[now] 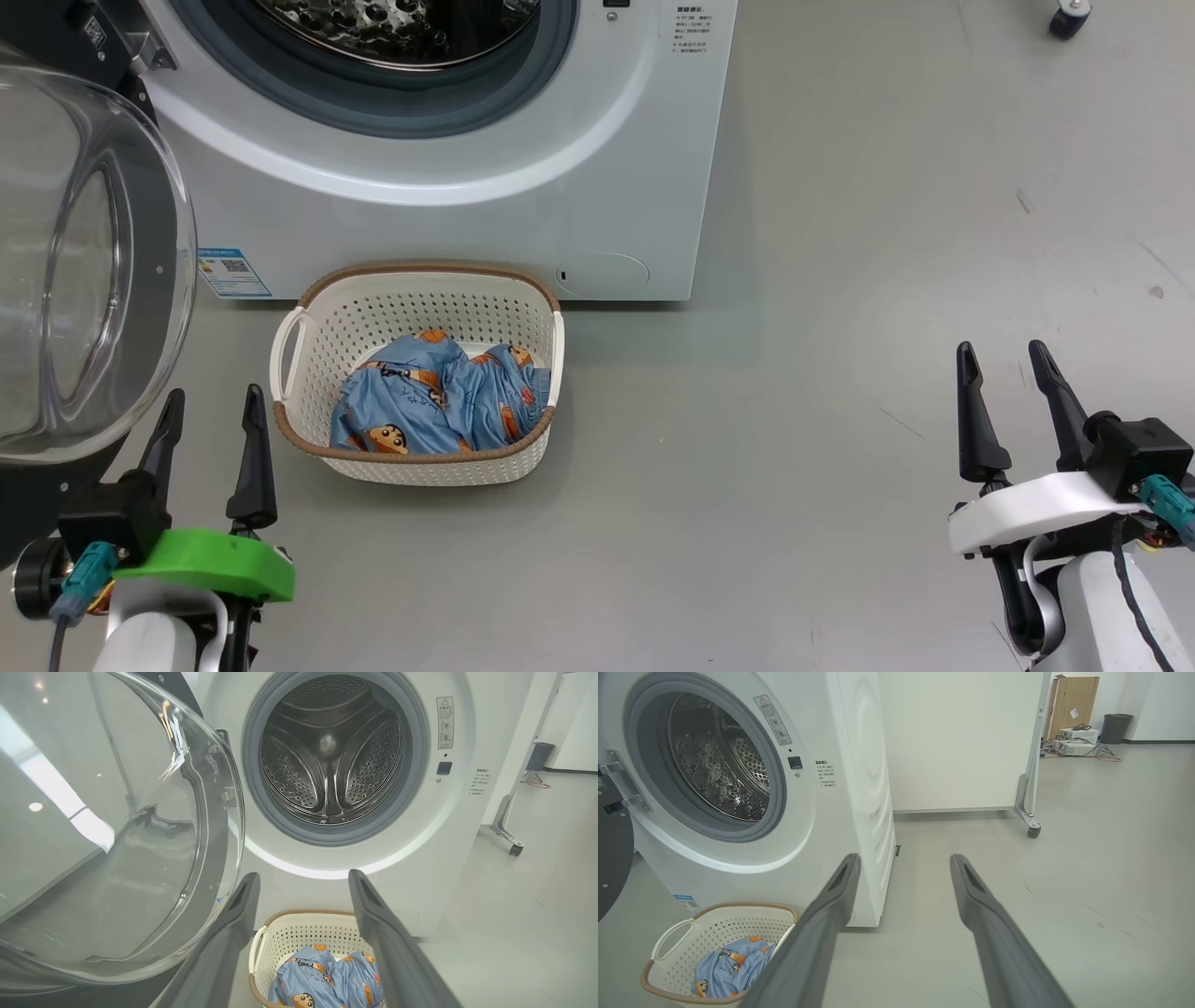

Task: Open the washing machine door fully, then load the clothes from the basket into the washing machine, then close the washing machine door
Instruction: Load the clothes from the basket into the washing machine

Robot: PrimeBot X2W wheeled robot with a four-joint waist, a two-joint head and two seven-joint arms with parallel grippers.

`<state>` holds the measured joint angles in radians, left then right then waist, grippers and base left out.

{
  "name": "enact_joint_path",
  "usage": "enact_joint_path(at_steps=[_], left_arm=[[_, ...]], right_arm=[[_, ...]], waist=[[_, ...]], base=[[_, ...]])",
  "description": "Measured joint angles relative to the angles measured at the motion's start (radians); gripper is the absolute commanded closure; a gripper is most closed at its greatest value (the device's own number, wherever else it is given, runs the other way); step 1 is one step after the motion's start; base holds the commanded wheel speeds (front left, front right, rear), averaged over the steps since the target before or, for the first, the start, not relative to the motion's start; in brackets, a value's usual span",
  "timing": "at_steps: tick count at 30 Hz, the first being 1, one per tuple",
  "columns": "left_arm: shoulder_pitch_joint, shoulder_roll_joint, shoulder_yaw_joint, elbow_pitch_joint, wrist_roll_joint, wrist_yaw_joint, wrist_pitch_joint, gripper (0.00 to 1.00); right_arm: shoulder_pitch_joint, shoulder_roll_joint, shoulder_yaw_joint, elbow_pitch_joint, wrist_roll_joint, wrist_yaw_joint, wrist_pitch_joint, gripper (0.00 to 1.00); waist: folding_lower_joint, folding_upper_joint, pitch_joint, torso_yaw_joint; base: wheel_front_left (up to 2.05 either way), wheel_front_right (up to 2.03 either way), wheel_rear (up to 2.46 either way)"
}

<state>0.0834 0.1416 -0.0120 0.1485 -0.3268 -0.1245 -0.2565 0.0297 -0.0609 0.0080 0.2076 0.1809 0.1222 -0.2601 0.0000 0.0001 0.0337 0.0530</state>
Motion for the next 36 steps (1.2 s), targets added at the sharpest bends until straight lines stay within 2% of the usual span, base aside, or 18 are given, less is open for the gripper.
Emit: enact_joint_path(at_steps=[21,36], left_arm=[[0.0,0.0,0.007,0.004,0.003,-0.002,0.0,0.0],[-0.002,-0.002,0.013,0.005,0.01,-0.002,0.0,0.0]], right_arm=[[0.0,0.003,-0.005,0.007,0.0,0.0,0.0,0.0],[0.0,0.004,-0.007,0.009,0.0,0.0,0.0,0.0]], waist=[[0.0,0.0,0.01,0.003],[0.0,0.0,0.022,0.016]], base=[[0.04,-0.04,0.0],[0.58,-0.58,0.0]])
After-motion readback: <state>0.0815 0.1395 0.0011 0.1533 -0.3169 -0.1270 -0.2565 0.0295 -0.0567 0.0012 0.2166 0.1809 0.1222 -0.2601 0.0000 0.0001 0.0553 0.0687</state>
